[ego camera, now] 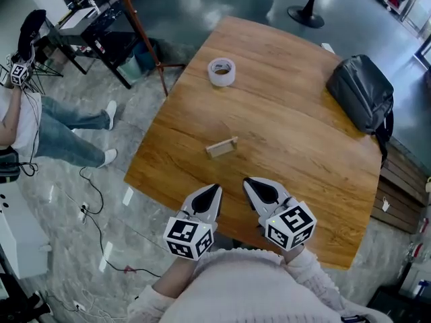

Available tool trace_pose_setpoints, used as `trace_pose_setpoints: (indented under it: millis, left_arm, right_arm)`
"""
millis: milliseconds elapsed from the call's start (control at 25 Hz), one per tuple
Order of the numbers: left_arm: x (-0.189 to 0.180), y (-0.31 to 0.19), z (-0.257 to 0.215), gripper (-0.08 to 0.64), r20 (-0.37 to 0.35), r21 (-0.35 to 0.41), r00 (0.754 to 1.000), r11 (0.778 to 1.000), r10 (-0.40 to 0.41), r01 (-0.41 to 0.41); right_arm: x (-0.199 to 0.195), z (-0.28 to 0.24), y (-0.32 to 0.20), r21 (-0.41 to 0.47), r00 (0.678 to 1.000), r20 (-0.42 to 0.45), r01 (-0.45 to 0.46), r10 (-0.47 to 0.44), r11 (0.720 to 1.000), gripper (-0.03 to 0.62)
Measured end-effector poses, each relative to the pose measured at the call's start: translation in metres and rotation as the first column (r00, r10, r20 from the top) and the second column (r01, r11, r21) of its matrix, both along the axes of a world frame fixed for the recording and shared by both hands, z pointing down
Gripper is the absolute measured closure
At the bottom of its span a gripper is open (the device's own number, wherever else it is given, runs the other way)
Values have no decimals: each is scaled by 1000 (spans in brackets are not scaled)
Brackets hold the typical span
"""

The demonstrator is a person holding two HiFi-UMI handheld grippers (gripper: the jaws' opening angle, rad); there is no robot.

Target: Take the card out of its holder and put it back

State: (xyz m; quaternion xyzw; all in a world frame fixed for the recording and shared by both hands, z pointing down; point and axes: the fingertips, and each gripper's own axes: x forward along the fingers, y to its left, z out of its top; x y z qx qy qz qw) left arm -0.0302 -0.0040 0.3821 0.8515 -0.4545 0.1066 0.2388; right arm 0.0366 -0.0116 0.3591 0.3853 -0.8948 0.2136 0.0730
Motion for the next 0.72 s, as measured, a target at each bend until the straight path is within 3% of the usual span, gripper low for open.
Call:
trace_pose_setpoints:
  millis: [160, 320, 480, 720]
  left_arm:
    - [-9, -18, 6, 551, 13, -12, 1000, 1000, 20, -20]
    - [-15, -35, 17, 551, 84, -5, 996, 1000, 21, -21]
    - [-15, -51, 28, 551, 58, -16, 998, 1000, 21, -20]
    - [-22, -71, 51, 548, 79, -26, 997, 1000, -16, 18]
  right_arm:
    - [-6, 4, -17, -10, 1000, -27, -4, 4, 1000, 592]
    - [-11, 14, -27, -35, 999, -48, 7, -9, 999, 581]
    - [-11, 30, -43, -55, 997, -69, 17, -21, 998, 566]
    - [-13, 48, -71, -59, 996, -62, 59, -62, 997, 535]
